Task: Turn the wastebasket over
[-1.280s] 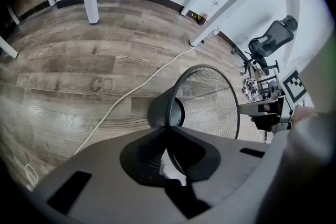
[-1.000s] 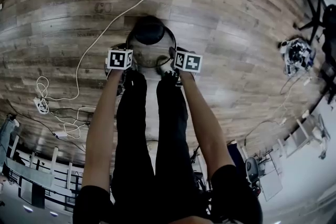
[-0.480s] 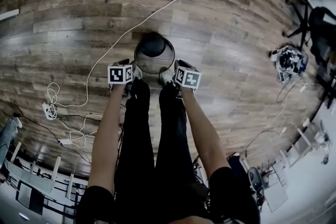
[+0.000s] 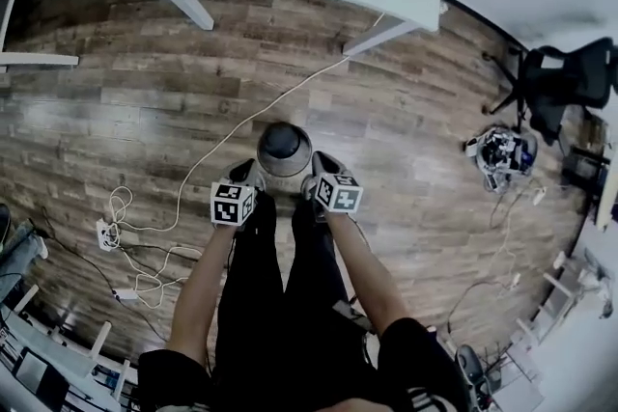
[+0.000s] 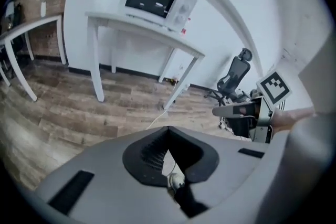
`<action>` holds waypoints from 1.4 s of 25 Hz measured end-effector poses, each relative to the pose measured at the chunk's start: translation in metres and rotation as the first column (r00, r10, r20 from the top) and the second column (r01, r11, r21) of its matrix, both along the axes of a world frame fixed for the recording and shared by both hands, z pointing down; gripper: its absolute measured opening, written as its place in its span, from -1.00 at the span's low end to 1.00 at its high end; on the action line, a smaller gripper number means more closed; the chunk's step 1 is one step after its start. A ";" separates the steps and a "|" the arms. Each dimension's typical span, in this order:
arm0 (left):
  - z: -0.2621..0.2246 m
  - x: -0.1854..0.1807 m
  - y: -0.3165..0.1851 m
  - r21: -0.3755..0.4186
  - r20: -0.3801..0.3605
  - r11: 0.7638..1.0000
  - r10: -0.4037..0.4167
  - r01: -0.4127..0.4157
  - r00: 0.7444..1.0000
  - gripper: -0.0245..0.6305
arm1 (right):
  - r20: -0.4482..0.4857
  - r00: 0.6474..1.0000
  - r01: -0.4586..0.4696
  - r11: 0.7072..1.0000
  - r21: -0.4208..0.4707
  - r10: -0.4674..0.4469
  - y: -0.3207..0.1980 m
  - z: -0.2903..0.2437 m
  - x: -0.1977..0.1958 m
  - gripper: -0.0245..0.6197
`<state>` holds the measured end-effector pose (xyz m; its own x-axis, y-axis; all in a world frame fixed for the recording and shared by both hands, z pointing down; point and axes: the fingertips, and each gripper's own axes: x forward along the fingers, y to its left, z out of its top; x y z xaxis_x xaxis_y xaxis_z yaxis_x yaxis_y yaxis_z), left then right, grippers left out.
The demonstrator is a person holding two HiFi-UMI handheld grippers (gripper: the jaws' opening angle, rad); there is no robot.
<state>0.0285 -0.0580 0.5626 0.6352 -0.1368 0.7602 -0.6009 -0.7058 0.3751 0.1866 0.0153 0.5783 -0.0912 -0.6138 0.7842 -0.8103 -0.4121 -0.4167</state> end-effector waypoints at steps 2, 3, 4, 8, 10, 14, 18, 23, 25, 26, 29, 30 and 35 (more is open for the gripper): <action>-0.054 0.003 -0.011 0.085 -0.059 0.995 -0.047 0.052 0.997 -0.82 | -0.011 1.000 0.016 0.998 0.064 -0.016 -0.009 -0.040 0.002 -0.82; -0.081 0.004 -0.016 0.119 -0.095 0.989 -0.076 0.087 0.993 -0.82 | -0.019 0.999 0.029 0.995 0.096 -0.028 -0.012 -0.060 0.002 -0.82; -0.109 0.005 -0.021 0.147 -0.130 0.982 -0.101 0.120 0.986 -0.82 | -0.028 0.999 0.042 0.991 0.128 -0.039 -0.015 -0.082 0.003 -0.82; -0.214 0.011 -0.023 0.264 -0.230 0.944 -0.137 0.197 0.964 -0.82 | -0.084 0.994 0.095 0.964 0.247 -0.076 -0.018 -0.179 0.008 -0.82; -0.264 0.016 -0.023 0.340 -0.272 0.913 -0.133 0.224 0.953 -0.82 | -0.121 0.988 0.127 0.943 0.308 -0.093 -0.022 -0.225 0.010 -0.82; -0.356 0.022 -0.010 0.481 -0.346 0.836 -0.096 0.264 0.933 -0.82 | -0.206 0.973 0.180 0.889 0.421 -0.100 -0.019 -0.307 0.012 -0.82; -0.420 0.022 0.010 0.539 -0.416 0.784 -0.069 0.307 0.907 -0.82 | -0.257 0.962 0.218 0.837 0.502 -0.096 -0.009 -0.368 0.007 -0.82; -0.467 0.009 0.040 0.586 -0.459 0.728 -0.063 0.356 0.886 -0.82 | -0.264 0.959 0.243 0.787 0.567 -0.105 0.016 -0.416 -0.010 -0.82; -0.477 0.005 0.052 0.605 -0.459 0.712 -0.055 0.357 0.887 -0.82 | -0.259 0.958 0.257 0.763 0.594 -0.120 0.030 -0.434 -0.021 -0.82; -0.479 0.003 0.056 0.609 -0.461 0.707 -0.054 0.360 0.886 -0.82 | -0.268 0.955 0.268 0.752 0.603 -0.125 0.037 -0.440 -0.027 -0.82; -0.476 -0.001 0.066 0.598 -0.479 0.701 -0.076 0.389 0.874 -0.82 | -0.312 0.940 0.306 0.738 0.602 -0.135 0.052 -0.445 -0.040 -0.82; -0.474 -0.003 0.068 0.594 -0.484 0.701 -0.081 0.395 0.871 -0.82 | -0.321 0.937 0.313 0.737 0.599 -0.137 0.055 -0.444 -0.043 -0.82; -0.478 -0.007 0.066 0.606 -0.494 0.686 -0.071 0.401 0.867 -0.82 | -0.321 0.937 0.314 0.732 0.605 -0.137 0.056 -0.443 -0.043 -0.82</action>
